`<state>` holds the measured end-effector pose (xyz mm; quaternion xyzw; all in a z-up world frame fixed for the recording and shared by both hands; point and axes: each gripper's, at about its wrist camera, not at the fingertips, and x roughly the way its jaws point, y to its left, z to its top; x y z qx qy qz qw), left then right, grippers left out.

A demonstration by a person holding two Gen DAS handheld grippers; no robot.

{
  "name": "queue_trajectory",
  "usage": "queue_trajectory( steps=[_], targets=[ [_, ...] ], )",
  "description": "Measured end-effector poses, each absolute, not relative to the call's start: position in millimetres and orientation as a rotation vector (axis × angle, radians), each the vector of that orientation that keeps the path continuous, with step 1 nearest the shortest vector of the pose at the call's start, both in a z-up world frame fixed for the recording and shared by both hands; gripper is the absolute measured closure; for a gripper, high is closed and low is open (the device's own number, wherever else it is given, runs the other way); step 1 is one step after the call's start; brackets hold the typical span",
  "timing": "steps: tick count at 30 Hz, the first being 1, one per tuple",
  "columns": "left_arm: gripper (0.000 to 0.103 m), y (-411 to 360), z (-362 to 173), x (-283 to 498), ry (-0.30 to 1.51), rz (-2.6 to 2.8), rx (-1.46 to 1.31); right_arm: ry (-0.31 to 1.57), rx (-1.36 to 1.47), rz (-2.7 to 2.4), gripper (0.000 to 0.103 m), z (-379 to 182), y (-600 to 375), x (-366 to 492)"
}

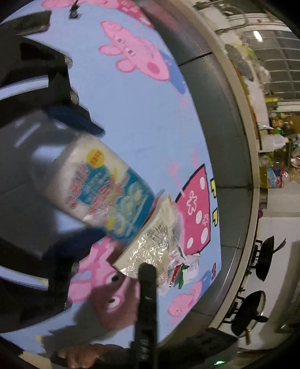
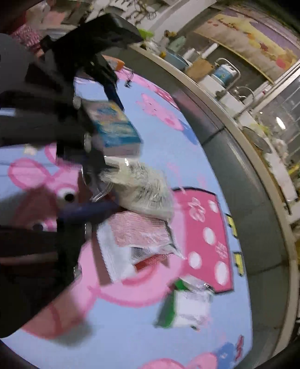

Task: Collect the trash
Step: 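Carry pack and bag over the beige bin and open both tools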

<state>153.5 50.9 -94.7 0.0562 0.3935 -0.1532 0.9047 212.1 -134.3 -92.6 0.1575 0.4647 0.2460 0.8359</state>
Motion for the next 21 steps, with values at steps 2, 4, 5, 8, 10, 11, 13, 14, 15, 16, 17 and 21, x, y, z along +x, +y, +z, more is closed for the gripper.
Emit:
queue_trajectory(
  steps=[2,4,5,8,10,11,13,14,15,16,17,21],
  targets=[
    [0.034,53,-94,149,0.81,-0.323,0.105,0.954,0.332,0.538,0.085,-86,-133,203],
    [0.036,56,-89,140,0.805,-0.333,0.073,0.926,0.346,0.555,0.085,-76,-134,194],
    [0.036,56,-87,135,0.797,-0.335,0.058,0.912,0.353,0.561,0.085,-72,-135,190],
    [0.036,62,-72,116,0.749,-0.326,-0.005,0.831,0.379,0.591,0.085,-52,-143,168],
    [0.036,70,-61,104,0.722,-0.331,-0.081,0.801,0.396,0.602,0.085,-44,-151,156],
    [0.036,72,-58,100,0.716,-0.34,-0.119,0.794,0.418,0.613,0.085,-42,-157,151],
    [0.036,71,-52,93,0.714,-0.361,-0.159,0.79,0.455,0.609,0.085,-44,-169,139],
    [0.036,65,-50,90,0.718,-0.373,-0.151,0.794,0.469,0.595,0.085,-48,-176,132],
    [0.036,57,-49,89,0.723,-0.38,-0.136,0.801,0.477,0.58,0.085,-52,-184,127],
    [0.036,50,-49,87,0.727,-0.39,-0.119,0.81,0.484,0.559,0.085,-58,-191,120],
    [0.036,41,-49,86,0.733,-0.404,-0.101,0.82,0.488,0.538,0.085,-63,-199,115],
    [0.036,-9,-53,86,0.773,-0.49,-0.037,0.836,0.543,0.448,0.085,-81,-239,91]
  ],
)
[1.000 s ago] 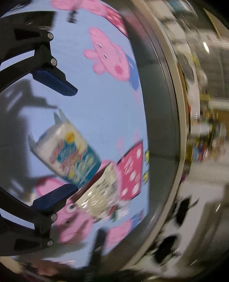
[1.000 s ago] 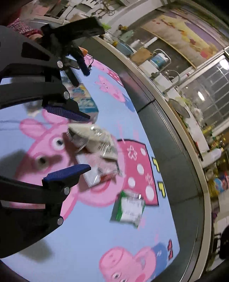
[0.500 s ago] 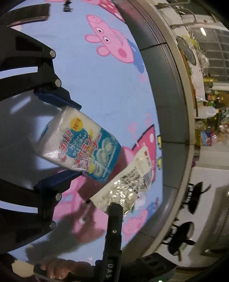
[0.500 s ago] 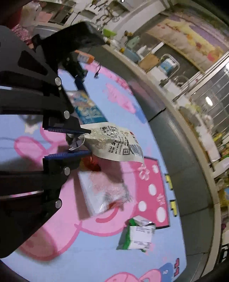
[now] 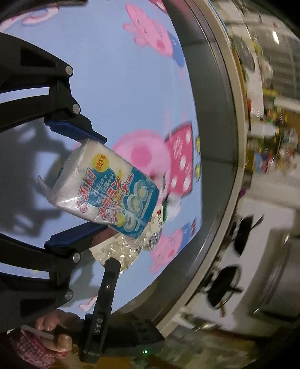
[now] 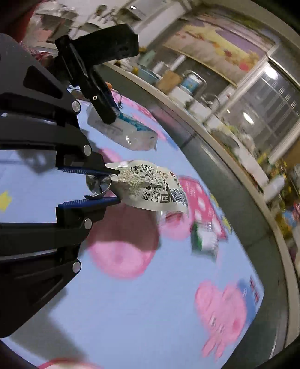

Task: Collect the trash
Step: 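Carry pack and bag over the beige bin and open both tools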

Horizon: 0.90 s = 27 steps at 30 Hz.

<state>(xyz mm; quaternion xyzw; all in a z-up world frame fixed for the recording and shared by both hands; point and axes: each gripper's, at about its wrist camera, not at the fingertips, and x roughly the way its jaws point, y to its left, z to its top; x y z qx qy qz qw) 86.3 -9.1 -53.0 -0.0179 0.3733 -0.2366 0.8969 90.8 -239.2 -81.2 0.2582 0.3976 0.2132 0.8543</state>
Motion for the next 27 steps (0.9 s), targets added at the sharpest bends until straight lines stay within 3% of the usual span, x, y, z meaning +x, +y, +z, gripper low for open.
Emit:
queue_trajectory(
  steps=[17,27],
  targets=[
    [0.035,-297,-45,121,0.871,-0.861,0.198,0.57,0.73,-0.097,0.085,-85,-495,10],
    [0.033,-436,-49,149,0.89,-0.893,0.295,0.571,0.742,-0.27,0.085,-108,-585,20]
  ],
)
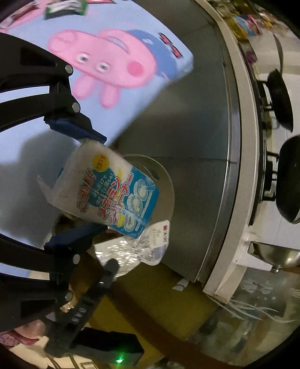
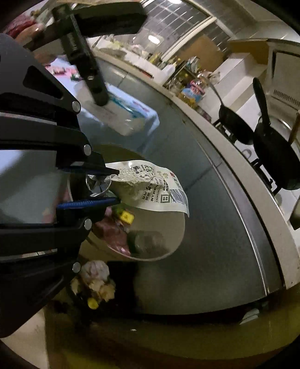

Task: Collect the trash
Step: 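Carry pack and bag over the beige bin and open both tools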

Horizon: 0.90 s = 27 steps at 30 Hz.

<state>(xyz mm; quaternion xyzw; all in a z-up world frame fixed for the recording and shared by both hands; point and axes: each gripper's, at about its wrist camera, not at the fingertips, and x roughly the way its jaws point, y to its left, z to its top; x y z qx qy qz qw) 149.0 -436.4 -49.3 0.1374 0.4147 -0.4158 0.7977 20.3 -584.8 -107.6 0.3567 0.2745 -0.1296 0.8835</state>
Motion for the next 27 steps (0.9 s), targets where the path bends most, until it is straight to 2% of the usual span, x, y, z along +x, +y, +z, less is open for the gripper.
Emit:
queue_trajectory(
  steps=[2,3,4,5,6,14,27],
  targets=[
    [0.03,-450,-51,154,0.89,-0.888,0.301,0.586,0.724,-0.277,0.081,-111,-591,24],
    [0.023,-456,-53,156,0.89,-0.883,0.306,0.593,0.714,-0.277,0.081,-112,-594,28],
    [0.015,-461,-55,157,0.892,-0.878,0.314,0.61,0.696,-0.284,0.075,-116,-596,33],
    [0.014,-466,-59,158,0.887,-0.857,0.33,0.622,0.69,-0.294,0.057,-118,-597,35],
    [0.014,-468,-61,159,0.886,-0.845,0.336,0.623,0.689,-0.314,0.053,-121,-598,36],
    [0.015,-422,-67,157,0.912,-0.817,0.27,0.536,0.743,-0.322,0.052,-117,-583,2],
    [0.015,-287,-70,137,0.901,-0.662,0.159,0.583,0.745,-0.172,0.052,-103,-503,7]
  ],
)
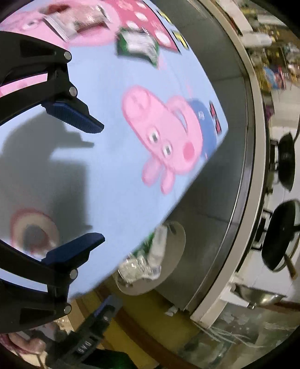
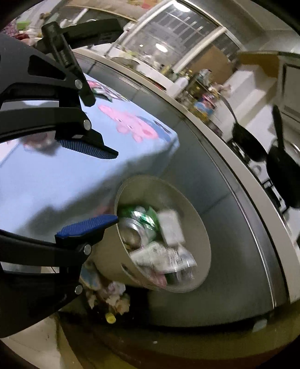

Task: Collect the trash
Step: 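Bring both open tools back over the remaining trash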

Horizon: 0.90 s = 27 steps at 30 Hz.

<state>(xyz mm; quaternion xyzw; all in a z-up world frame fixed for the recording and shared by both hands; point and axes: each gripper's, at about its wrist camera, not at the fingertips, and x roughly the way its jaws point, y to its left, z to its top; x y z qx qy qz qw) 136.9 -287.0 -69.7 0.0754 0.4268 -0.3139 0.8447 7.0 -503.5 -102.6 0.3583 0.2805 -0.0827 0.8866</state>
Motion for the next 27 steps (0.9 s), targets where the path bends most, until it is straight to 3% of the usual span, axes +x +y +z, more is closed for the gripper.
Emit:
queue_trajectory(
  steps=[12,27],
  targets=[
    [0.015,-185,-67,127,0.83,-0.476,0.107,0.662,0.655,-0.034,0.052,-81,-419,39],
    [0.015,-119,-39,116,0.704,-0.391,0.035,0.642,0.563,-0.002,0.052,-38,-347,47]
  ],
)
